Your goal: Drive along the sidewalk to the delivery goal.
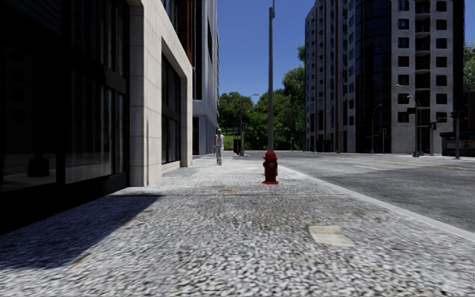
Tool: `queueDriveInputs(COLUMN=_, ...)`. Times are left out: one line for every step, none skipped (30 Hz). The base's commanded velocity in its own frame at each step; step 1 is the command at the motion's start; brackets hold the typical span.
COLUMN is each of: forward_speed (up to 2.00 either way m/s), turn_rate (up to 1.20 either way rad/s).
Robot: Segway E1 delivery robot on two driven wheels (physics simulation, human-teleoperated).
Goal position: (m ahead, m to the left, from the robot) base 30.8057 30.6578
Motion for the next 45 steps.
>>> queueDriveInputs(forward_speed=2.0, turn_rate=0.0)
queueDriveInputs(forward_speed=2.0, turn_rate=0.0)
queueDriveInputs(forward_speed=2.0, turn_rate=0.0)
queueDriveInputs(forward_speed=2.0, turn_rate=0.0)
queueDriveInputs(forward_speed=2.0, turn_rate=0.0)
queueDriveInputs(forward_speed=2.0, turn_rate=0.0)
queueDriveInputs(forward_speed=2.0, turn_rate=0.0)
queueDriveInputs(forward_speed=2.0, turn_rate=0.0)
queueDriveInputs(forward_speed=2.0, turn_rate=0.0)
queueDriveInputs(forward_speed=2.0, turn_rate=0.0)
queueDriveInputs(forward_speed=2.0, turn_rate=0.0)
queueDriveInputs(forward_speed=2.0, turn_rate=0.0)
queueDriveInputs(forward_speed=2.0, turn_rate=0.0)
queueDriveInputs(forward_speed=2.0, turn_rate=0.0)
queueDriveInputs(forward_speed=2.0, turn_rate=0.0)
queueDriveInputs(forward_speed=2.0, turn_rate=0.0)
queueDriveInputs(forward_speed=2.0, turn_rate=0.0)
queueDriveInputs(forward_speed=2.0, turn_rate=0.0)
queueDriveInputs(forward_speed=2.0, turn_rate=0.0)
queueDriveInputs(forward_speed=2.0, turn_rate=0.0)
queueDriveInputs(forward_speed=2.0, turn_rate=0.0)
queueDriveInputs(forward_speed=2.0, turn_rate=0.0)
queueDriveInputs(forward_speed=2.0, turn_rate=0.0)
queueDriveInputs(forward_speed=2.0, turn_rate=0.0)
queueDriveInputs(forward_speed=2.0, turn_rate=0.0)
queueDriveInputs(forward_speed=2.0, turn_rate=0.0)
queueDriveInputs(forward_speed=2.0, turn_rate=0.0)
queueDriveInputs(forward_speed=2.0, turn_rate=0.0)
queueDriveInputs(forward_speed=2.0, turn_rate=0.0)
queueDriveInputs(forward_speed=2.0, turn_rate=0.0)
queueDriveInputs(forward_speed=2.0, turn_rate=0.0)
queueDriveInputs(forward_speed=2.0, turn_rate=0.0)
queueDriveInputs(forward_speed=2.0, turn_rate=0.0)
queueDriveInputs(forward_speed=2.0, turn_rate=0.0)
queueDriveInputs(forward_speed=2.0, turn_rate=0.0)
queueDriveInputs(forward_speed=2.0, turn_rate=0.0)
queueDriveInputs(forward_speed=2.0, turn_rate=0.0)
queueDriveInputs(forward_speed=2.0, turn_rate=0.0)
queueDriveInputs(forward_speed=2.0, turn_rate=0.0)
queueDriveInputs(forward_speed=2.0, turn_rate=0.0)
queueDriveInputs(forward_speed=2.0, turn_rate=0.0)
queueDriveInputs(forward_speed=2.0, turn_rate=0.0)
queueDriveInputs(forward_speed=2.0, turn_rate=0.0)
queueDriveInputs(forward_speed=2.0, turn_rate=0.0)
queueDriveInputs(forward_speed=2.0, turn_rate=0.0)
